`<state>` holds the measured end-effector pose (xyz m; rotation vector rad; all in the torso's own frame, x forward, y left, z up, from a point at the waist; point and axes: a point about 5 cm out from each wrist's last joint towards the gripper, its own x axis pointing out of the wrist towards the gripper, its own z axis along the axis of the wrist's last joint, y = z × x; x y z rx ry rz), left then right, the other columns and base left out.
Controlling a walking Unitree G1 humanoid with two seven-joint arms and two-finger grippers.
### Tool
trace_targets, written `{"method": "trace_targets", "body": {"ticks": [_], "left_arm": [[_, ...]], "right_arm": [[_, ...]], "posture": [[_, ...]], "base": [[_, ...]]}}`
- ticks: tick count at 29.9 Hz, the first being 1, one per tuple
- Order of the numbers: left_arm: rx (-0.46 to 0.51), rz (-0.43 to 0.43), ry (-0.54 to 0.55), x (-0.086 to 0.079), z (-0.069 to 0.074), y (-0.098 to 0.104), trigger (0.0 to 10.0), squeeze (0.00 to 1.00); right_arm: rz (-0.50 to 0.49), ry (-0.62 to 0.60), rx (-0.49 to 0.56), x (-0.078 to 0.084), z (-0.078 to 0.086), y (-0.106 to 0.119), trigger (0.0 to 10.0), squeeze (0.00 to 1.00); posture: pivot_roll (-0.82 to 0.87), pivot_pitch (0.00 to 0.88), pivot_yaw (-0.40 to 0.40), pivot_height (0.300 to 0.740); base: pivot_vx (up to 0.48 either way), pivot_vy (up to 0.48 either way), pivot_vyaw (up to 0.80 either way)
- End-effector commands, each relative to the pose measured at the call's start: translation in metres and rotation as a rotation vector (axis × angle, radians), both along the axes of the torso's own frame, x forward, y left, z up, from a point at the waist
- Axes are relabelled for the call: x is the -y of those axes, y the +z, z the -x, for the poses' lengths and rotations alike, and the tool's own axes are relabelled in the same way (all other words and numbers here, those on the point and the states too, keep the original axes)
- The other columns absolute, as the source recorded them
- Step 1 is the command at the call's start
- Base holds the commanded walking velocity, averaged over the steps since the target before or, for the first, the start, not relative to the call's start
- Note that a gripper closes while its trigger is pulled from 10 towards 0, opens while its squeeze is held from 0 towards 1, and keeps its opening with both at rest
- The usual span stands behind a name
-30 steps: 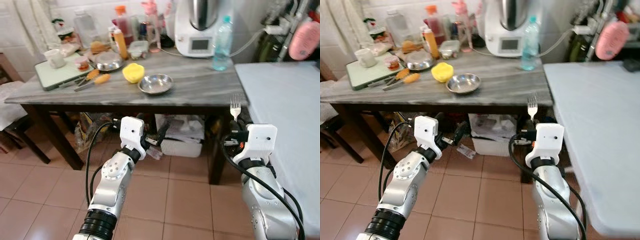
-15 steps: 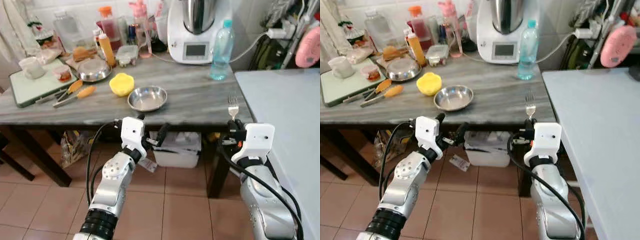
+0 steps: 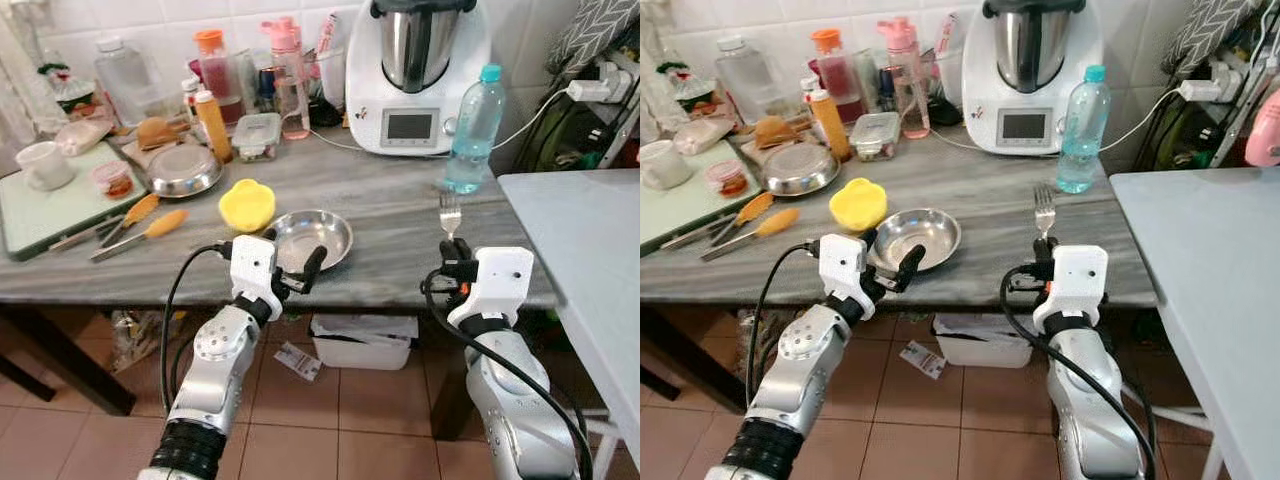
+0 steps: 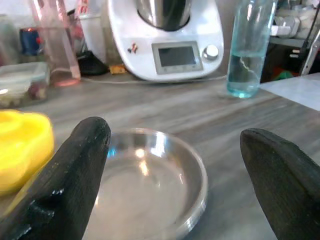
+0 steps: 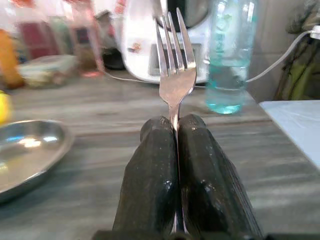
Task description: Setting the table
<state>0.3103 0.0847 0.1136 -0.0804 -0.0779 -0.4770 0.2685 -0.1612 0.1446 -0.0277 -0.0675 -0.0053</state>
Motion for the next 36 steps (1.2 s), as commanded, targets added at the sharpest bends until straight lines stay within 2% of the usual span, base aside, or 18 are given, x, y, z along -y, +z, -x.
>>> {"method": "trace_targets", "body": {"ticks": [1, 7, 14, 16, 18, 20, 24, 28, 36], "left_arm": [[0.016, -0.026, 0.033, -0.011, -0.005, 0.005, 10.0, 0.0], [0.019, -0.066, 0.035, -0.016, -0.003, 0.003, 10.0, 0.0], [0.035, -0.148, -0.026, -0.025, 0.005, 0.004, 10.0, 0.0], [0.032, -0.202, -0.083, -0.035, 0.011, 0.005, 10.0, 0.0], [0.029, -0.209, -0.094, -0.037, 0.012, 0.005, 10.0, 0.0], [0.001, -0.231, -0.151, -0.042, 0.016, 0.003, 10.0, 0.0], [-0.031, -0.228, -0.206, -0.04, 0.021, 0.002, 10.0, 0.0], [-0.038, -0.224, -0.291, -0.032, 0.031, 0.0, 10.0, 0.0], [-0.039, -0.234, -0.34, -0.03, 0.037, 0.002, 10.0, 0.0]], "right_arm": [[-0.013, 0.021, 0.025, -0.007, -0.001, 0.006, 10.0, 0.0], [-0.023, 0.021, 0.012, -0.009, 0.0, 0.001, 10.0, 0.0], [-0.044, 0.034, -0.004, -0.015, 0.0, -0.004, 10.0, 0.0], [-0.059, 0.032, -0.008, -0.016, -0.001, -0.005, 10.0, 0.0], [-0.064, 0.03, -0.009, -0.016, -0.001, -0.005, 10.0, 0.0], [-0.074, 0.028, -0.012, -0.017, -0.001, -0.005, 10.0, 0.0], [-0.095, 0.024, -0.024, -0.017, -0.003, -0.006, 10.0, 0.0], [-0.117, 0.006, -0.048, -0.016, -0.005, -0.01, 10.0, 0.0], [-0.186, -0.037, -0.103, -0.013, -0.007, -0.019, 10.0, 0.0]], "posture": [[-0.18, 0.0, 0.085, 0.74], [-0.17, 0.0, 0.086, 0.74], [-0.15, 0.001, 0.088, 0.74], [-0.15, 0.004, 0.092, 0.74], [-0.14, 0.004, 0.092, 0.74], [-0.14, 0.005, 0.093, 0.74], [-0.14, 0.008, 0.094, 0.74], [-0.14, 0.016, 0.098, 0.74], [-0.13, 0.025, 0.102, 0.74]], "base": [[0.349, 0.0, 0.0], [0.0, 0.0, 0.0], [0.0, 0.0, 0.0], [0.0, 0.0, 0.0], [0.0, 0.0, 0.0], [0.0, 0.0, 0.0], [0.0, 0.0, 0.0], [0.0, 0.0, 0.0], [0.0, 0.0, 0.0]]}}
